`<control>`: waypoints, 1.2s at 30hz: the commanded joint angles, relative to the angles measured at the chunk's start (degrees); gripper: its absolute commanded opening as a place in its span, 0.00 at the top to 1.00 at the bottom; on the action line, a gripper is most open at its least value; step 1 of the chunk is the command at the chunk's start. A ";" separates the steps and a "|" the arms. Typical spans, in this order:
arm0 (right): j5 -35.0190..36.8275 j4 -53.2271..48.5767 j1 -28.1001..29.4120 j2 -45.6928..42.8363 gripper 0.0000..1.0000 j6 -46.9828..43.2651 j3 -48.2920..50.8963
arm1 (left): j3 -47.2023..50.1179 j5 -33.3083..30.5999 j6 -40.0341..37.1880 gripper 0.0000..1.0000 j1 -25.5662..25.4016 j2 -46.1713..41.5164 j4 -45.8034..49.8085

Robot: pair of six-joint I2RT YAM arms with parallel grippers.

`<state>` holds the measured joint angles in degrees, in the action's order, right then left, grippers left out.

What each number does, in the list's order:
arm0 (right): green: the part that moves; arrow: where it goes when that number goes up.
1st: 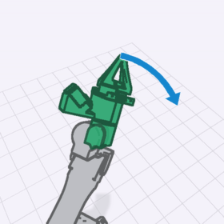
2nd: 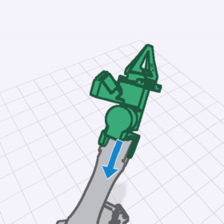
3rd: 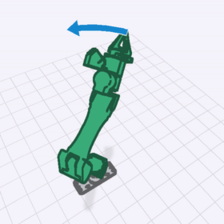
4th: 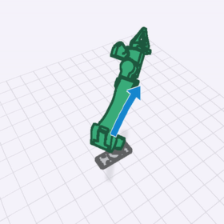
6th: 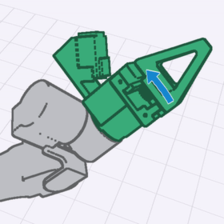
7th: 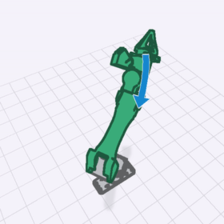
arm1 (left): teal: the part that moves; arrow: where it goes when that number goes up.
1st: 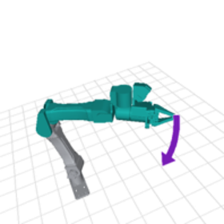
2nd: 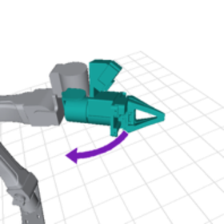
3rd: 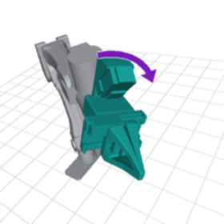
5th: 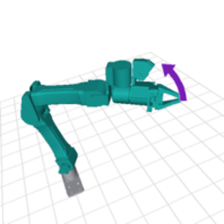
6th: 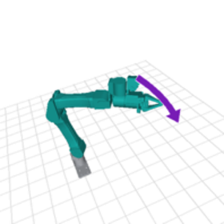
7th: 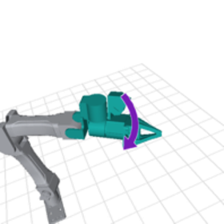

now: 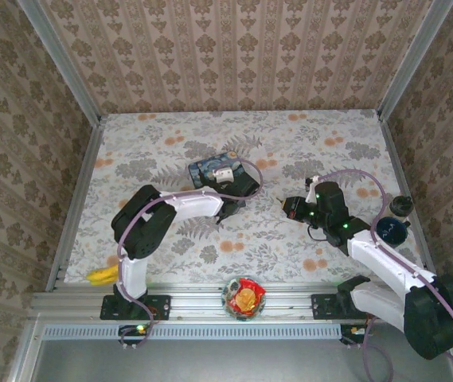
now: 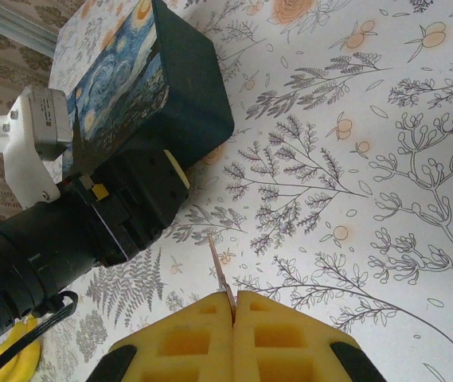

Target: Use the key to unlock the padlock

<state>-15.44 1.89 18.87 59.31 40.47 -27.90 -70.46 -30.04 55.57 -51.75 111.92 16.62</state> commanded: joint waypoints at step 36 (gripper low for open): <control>-1.43 3.39 -0.52 0.02 1.00 1.19 0.18 | -2.15 0.77 -5.69 0.67 2.11 4.02 -3.58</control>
<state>-15.88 4.16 18.57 59.37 40.91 -27.90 -71.42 -28.99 50.92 -50.15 115.04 13.21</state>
